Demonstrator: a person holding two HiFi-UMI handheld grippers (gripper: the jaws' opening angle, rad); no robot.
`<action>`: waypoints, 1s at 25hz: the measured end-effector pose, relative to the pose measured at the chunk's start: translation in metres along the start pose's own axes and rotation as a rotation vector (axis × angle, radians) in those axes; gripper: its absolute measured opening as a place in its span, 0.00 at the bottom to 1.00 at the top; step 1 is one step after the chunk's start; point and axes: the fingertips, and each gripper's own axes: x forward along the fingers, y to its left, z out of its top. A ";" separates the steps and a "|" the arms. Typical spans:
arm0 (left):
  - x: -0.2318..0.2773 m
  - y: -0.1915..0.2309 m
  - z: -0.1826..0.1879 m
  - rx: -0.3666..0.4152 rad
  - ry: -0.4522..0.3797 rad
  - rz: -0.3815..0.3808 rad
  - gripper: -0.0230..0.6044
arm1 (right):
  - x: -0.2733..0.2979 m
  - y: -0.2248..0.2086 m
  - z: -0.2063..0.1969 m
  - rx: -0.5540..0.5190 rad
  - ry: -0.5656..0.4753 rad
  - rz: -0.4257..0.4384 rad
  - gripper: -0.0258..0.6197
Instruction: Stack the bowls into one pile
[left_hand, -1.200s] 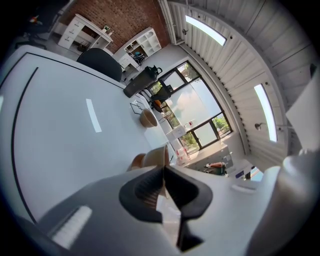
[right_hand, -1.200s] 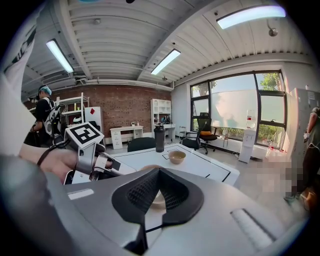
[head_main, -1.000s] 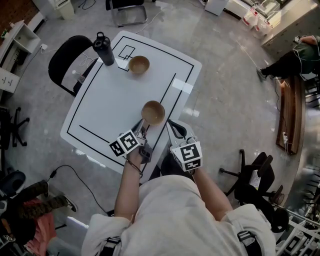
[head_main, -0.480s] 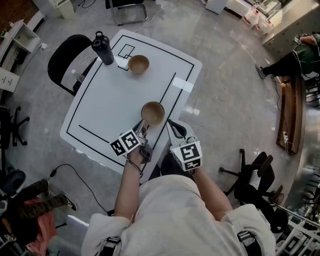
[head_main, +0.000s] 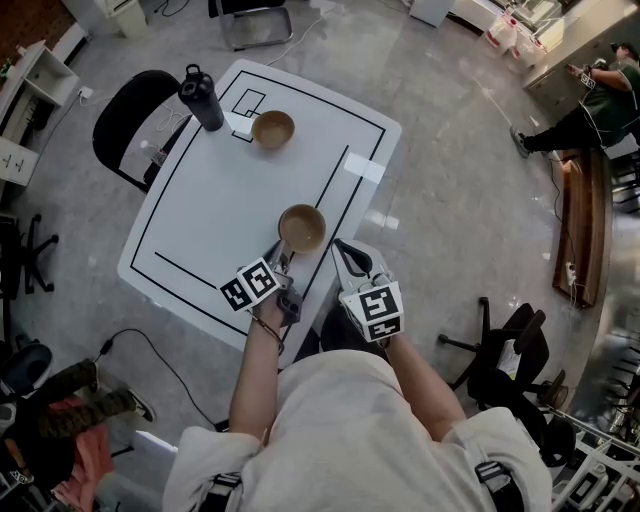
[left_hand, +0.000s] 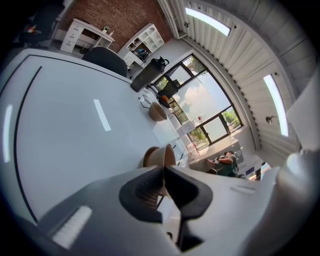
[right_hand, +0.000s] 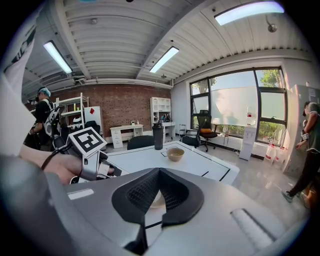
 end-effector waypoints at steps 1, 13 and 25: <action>0.001 0.001 0.000 0.002 -0.001 0.010 0.05 | 0.000 -0.001 0.000 0.000 0.002 0.001 0.04; 0.008 0.015 -0.003 0.017 -0.011 0.128 0.05 | 0.005 -0.014 -0.001 0.003 0.007 0.018 0.04; 0.012 0.020 -0.002 0.077 -0.023 0.214 0.06 | 0.007 -0.023 -0.003 0.011 0.006 0.043 0.04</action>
